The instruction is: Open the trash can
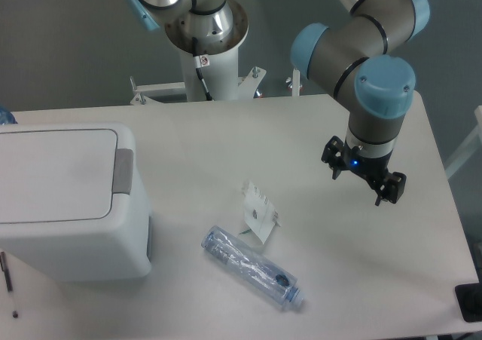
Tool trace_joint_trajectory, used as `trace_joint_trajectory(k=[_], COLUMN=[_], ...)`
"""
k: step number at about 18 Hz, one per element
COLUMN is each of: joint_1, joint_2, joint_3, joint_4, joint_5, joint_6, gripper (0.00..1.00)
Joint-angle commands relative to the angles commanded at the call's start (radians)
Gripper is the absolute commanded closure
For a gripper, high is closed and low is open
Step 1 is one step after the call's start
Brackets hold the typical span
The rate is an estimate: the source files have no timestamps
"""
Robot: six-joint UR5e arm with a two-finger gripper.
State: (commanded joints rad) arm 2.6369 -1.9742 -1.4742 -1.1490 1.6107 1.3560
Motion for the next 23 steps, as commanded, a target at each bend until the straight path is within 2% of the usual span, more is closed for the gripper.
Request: trace_joint_trajectory(k=[13, 17, 23], joint_1=[0.002, -0.003, -0.005], joint_2=[0.000, 0.002, 0.014], joint_3=[-0.014, -0.018, -0.021], joint_4=[0.000, 0.000, -0.002], joint_5=[-0.002, -0.006, -0.063], joint_6=[-0.003, -0.112, -0.162], gripper=[0.00, 0.00, 0.00])
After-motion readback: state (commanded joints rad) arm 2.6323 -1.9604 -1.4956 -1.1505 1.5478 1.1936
